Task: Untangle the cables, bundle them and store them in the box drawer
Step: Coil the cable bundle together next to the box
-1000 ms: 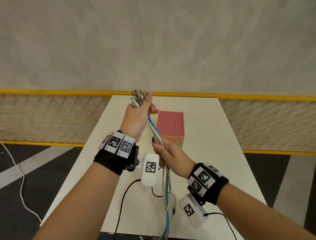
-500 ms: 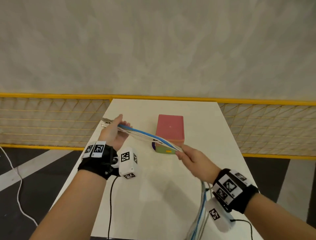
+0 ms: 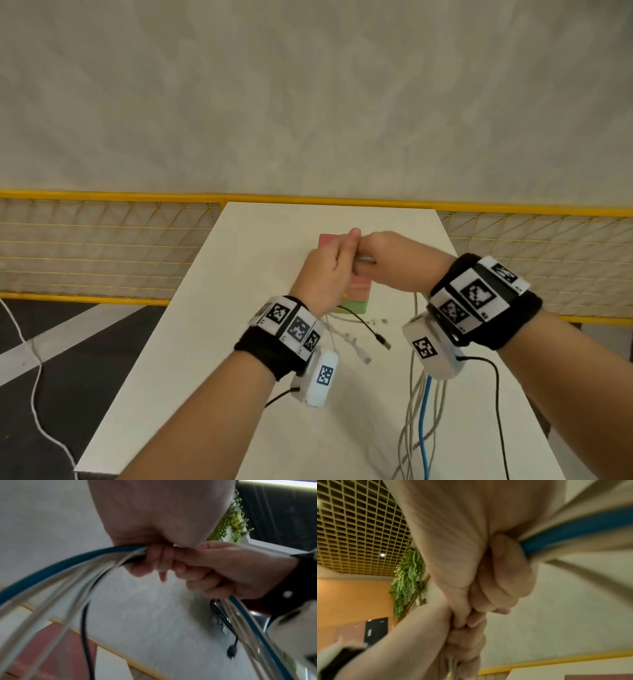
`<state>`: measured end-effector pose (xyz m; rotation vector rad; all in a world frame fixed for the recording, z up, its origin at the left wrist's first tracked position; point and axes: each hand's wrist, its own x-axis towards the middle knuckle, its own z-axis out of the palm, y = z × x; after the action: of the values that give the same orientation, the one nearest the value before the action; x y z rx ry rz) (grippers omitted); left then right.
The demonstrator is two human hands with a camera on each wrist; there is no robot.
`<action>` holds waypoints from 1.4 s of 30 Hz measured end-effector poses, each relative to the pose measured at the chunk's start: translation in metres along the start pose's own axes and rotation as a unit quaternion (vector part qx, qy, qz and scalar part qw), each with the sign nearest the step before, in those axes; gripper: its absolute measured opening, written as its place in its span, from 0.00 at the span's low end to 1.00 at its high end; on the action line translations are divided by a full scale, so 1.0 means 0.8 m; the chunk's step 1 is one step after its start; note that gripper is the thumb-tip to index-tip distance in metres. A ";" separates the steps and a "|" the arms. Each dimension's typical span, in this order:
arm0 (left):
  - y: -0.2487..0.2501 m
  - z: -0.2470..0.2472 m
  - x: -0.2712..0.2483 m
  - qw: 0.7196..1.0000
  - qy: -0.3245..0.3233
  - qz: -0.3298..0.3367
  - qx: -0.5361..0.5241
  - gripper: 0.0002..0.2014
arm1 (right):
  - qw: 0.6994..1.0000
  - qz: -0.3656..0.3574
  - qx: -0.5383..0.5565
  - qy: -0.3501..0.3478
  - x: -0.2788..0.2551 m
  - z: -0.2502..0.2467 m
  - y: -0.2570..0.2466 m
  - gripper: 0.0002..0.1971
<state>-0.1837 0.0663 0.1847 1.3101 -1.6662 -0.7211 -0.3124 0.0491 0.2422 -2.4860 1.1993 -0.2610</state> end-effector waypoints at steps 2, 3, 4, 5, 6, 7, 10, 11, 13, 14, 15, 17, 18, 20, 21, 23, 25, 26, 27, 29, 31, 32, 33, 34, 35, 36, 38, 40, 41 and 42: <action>-0.002 -0.001 0.005 0.999 0.052 0.014 0.003 0.13 | 0.999 0.010 0.030 0.007 0.000 -0.012 0.011 0.15; 0.000 -0.004 0.009 0.997 0.073 0.013 -0.009 0.11 | 0.997 0.021 0.070 0.007 -0.001 -0.016 0.016 0.17; 0.000 -0.008 0.014 0.996 0.088 0.012 -0.028 0.10 | 0.992 0.034 0.120 0.003 -0.004 -0.018 0.021 0.18; 0.000 -0.014 0.020 0.993 0.104 0.011 -0.054 0.10 | 0.984 0.043 0.172 -0.005 -0.007 -0.020 0.025 0.18; 0.000 -0.020 0.026 0.989 0.122 0.006 -0.082 0.10 | 0.973 0.048 0.224 -0.016 -0.011 -0.021 0.029 0.17; -0.001 -0.029 0.031 0.983 0.146 -0.006 -0.111 0.11 | 0.960 0.052 0.272 -0.031 -0.016 -0.022 0.033 0.17; -0.007 -0.053 0.038 0.954 0.198 -0.072 -0.212 0.10 | 0.924 0.066 0.372 -0.057 -0.030 -0.021 0.043 0.16; -0.009 -0.058 0.036 0.954 0.190 -0.086 -0.217 0.10 | 0.921 0.071 0.381 -0.052 -0.034 -0.021 0.043 0.16; -0.018 -0.064 0.033 0.972 0.136 -0.104 -0.161 0.11 | 0.930 0.081 0.356 -0.026 -0.034 -0.024 0.038 0.17; -0.023 -0.064 0.034 0.984 0.098 -0.108 -0.103 0.13 | 0.945 0.077 0.318 -0.005 -0.032 -0.027 0.034 0.17; -0.025 -0.065 0.034 0.991 0.069 -0.106 -0.037 0.14 | 0.963 0.065 0.262 0.013 -0.028 -0.031 0.029 0.18; -0.013 -0.060 0.032 0.996 0.062 -0.046 0.045 0.16 | 0.992 0.021 0.120 0.034 -0.015 -0.040 0.013 0.18; 0.002 -0.054 0.030 0.997 0.062 0.005 0.042 0.16 | 0.997 -0.001 0.063 0.038 -0.008 -0.044 0.001 0.17; 0.030 -0.039 0.026 0.996 0.047 0.077 0.010 0.14 | 0.999 -0.031 0.010 0.035 0.006 -0.050 -0.018 0.10; 0.038 -0.034 0.026 0.996 0.043 0.083 0.001 0.14 | 0.999 -0.038 0.005 0.029 0.011 -0.054 -0.023 0.08; 0.043 -0.033 0.030 0.995 0.052 0.080 -0.001 0.18 | 0.999 -0.043 0.016 0.005 0.016 -0.063 -0.025 0.11; 0.042 -0.039 0.034 0.994 0.059 0.095 0.014 0.19 | 0.997 -0.042 0.061 -0.021 0.017 -0.068 -0.020 0.15; 0.044 -0.042 0.036 0.993 0.059 0.097 0.019 0.16 | 0.994 -0.040 0.095 -0.031 0.017 -0.069 -0.017 0.15; 0.045 -0.044 0.038 0.993 0.063 0.096 0.018 0.14 | 0.990 -0.037 0.128 -0.039 0.016 -0.069 -0.013 0.13; 0.044 -0.050 0.041 0.993 0.091 0.073 -0.010 0.10 | 0.981 -0.027 0.182 -0.061 0.014 -0.068 -0.003 0.11; 0.034 -0.061 0.044 0.990 0.126 0.034 -0.051 0.10 | 0.967 -0.009 0.242 -0.081 0.010 -0.063 0.013 0.14; 0.029 -0.065 0.046 0.990 0.132 0.023 -0.055 0.10 | 0.960 -0.003 0.267 -0.088 0.008 -0.060 0.020 0.15; 0.024 -0.068 0.046 0.990 0.128 0.017 -0.046 0.10 | 0.956 0.000 0.280 -0.092 0.007 -0.054 0.024 0.16; 0.018 -0.069 0.045 0.992 0.122 0.014 -0.033 0.10 | 0.956 0.005 0.279 -0.091 0.008 -0.049 0.026 0.16; 0.015 -0.069 0.045 0.993 0.114 0.010 -0.021 0.10 | 0.959 0.013 0.270 -0.083 0.010 -0.045 0.026 0.17; 0.013 -0.069 0.045 0.995 0.103 0.004 -0.009 0.10 | 0.964 0.022 0.255 -0.072 0.012 -0.044 0.023 0.17; 0.011 -0.068 0.045 0.996 0.083 0.004 0.034 0.14 | 0.976 0.025 0.209 -0.053 0.018 -0.045 0.019 0.17; 0.018 -0.067 0.041 0.995 0.073 0.051 0.054 0.17 | 0.989 -0.001 0.142 -0.050 0.025 -0.051 0.013 0.16; 0.025 -0.065 0.040 0.993 0.057 0.087 0.050 0.19 | 0.993 -0.024 0.109 -0.050 0.029 -0.053 0.007 0.15; 0.031 -0.062 0.039 0.990 0.030 0.120 0.062 0.22 | 0.994 -0.050 0.085 -0.048 0.033 -0.057 0.001 0.12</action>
<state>-0.1527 0.0465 0.2368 1.1770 -1.8052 -0.4377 -0.3109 0.0168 0.2841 -2.3858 0.9731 -0.2562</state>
